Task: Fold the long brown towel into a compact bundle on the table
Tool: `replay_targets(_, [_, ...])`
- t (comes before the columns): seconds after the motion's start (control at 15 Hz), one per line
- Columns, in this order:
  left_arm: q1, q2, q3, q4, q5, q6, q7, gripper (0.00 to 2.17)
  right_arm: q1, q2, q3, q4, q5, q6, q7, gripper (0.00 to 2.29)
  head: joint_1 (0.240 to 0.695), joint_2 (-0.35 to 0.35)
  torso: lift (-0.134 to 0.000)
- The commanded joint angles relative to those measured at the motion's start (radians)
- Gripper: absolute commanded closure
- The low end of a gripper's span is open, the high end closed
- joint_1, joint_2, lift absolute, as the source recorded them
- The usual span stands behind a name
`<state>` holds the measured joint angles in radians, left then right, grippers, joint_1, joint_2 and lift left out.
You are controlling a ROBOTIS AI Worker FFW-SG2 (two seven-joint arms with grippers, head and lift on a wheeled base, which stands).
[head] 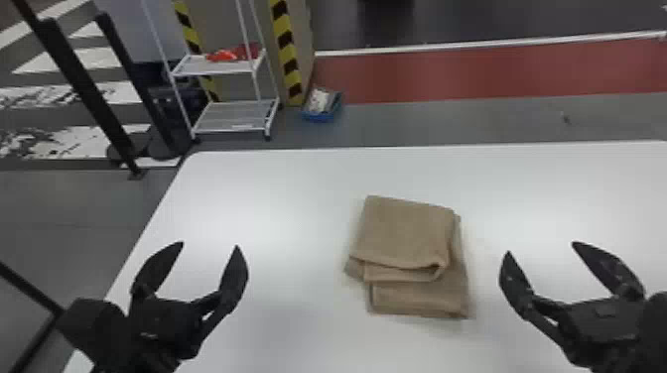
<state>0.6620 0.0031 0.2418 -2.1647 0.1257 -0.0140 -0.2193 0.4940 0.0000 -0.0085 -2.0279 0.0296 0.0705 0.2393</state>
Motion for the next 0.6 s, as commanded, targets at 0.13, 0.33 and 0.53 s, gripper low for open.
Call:
replay_targets(0.13, [0.005,-0.006,-0.010,-0.001,-0.006,0.004,0.000,0.11,0.009,0.001,0.002,-0.003,-0.005,-0.016,0.000,0.06,0.695,0.167,-0.123])
replay_targets(0.33, [0.008,-0.006,-0.018,0.000,-0.008,0.004,0.001,0.11,0.012,0.001,0.002,-0.005,-0.008,-0.019,0.000,0.06,0.695,0.164,-0.123])
replay_targets(0.53, [0.008,-0.006,-0.021,0.000,-0.008,0.004,0.001,0.11,0.014,0.001,0.002,-0.003,-0.013,-0.019,0.000,0.06,0.695,0.159,-0.123])
